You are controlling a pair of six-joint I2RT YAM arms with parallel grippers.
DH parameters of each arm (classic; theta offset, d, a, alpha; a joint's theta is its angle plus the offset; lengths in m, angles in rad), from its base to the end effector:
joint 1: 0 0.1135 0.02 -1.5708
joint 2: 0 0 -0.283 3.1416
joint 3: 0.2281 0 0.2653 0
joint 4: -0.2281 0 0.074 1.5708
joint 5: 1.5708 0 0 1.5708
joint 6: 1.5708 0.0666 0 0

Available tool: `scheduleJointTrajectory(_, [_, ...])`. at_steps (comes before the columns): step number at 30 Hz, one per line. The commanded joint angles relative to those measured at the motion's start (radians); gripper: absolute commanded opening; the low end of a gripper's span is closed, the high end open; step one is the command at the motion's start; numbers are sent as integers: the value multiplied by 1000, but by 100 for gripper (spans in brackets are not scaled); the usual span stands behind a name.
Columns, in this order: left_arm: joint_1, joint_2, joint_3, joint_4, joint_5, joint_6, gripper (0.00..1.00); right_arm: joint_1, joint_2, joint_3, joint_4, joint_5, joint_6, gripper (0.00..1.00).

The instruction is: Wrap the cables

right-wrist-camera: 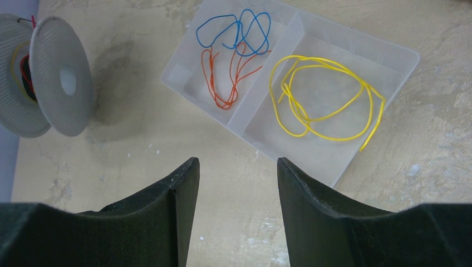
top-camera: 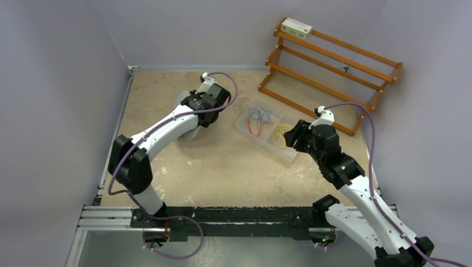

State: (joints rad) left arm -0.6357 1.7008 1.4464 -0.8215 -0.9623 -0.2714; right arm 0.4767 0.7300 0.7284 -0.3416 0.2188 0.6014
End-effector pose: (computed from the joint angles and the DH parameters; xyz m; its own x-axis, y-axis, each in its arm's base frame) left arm 0.3343 -0.1788 0.2885 -0.6891 0.3181 -0.6511 -0.1649 0.8061 0.5683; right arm 0.1830 0.0783 0.3150 -0.3972 0.4165 -0.8178 -0.0504 0.8798 0.4726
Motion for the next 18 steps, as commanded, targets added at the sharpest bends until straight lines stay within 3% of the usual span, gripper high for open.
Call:
scheduleJointTrajectory(1, [-10,-120,48,16,54,-60,0,-2,-18,3,23,24,-2,56])
scheduleJointTrajectory(10, [-12,-211,57,32,202,-124,0,-1,-19,5,27,16,-3,56])
scheduleJointTrajectory(18, [-12,-250,25,97,425,-222,0,-2,-14,10,25,17,-5,56])
